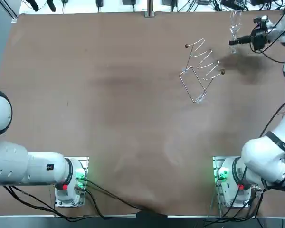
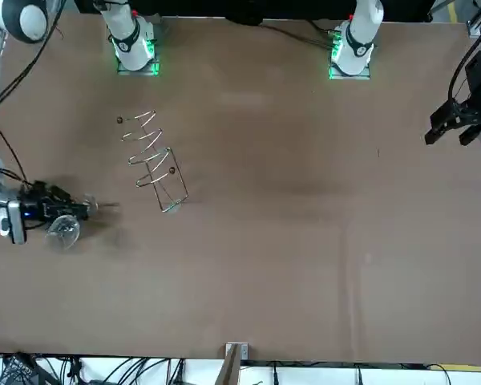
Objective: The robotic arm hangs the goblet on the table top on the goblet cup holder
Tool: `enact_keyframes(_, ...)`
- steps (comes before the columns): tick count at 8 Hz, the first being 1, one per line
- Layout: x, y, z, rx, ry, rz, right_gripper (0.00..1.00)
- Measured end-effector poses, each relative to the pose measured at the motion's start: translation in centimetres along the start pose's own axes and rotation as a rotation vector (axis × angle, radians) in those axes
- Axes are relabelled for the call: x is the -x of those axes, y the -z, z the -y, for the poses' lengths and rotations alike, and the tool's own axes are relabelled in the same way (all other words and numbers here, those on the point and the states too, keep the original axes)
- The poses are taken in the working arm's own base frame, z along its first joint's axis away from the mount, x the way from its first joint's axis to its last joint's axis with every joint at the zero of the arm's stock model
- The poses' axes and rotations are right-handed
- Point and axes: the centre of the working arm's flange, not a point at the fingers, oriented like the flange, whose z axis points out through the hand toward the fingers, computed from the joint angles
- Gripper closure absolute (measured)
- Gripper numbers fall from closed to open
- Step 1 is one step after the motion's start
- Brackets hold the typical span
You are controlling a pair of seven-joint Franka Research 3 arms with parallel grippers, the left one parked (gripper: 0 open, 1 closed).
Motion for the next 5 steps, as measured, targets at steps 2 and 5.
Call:
enact_keyframes(2,-1.8,0.4,3.4,0.007,-0.313,0.09,0.91)
enact_keyframes(5,-5.0,-1.3,8.1,0.027,-0.821,0.194,0.91)
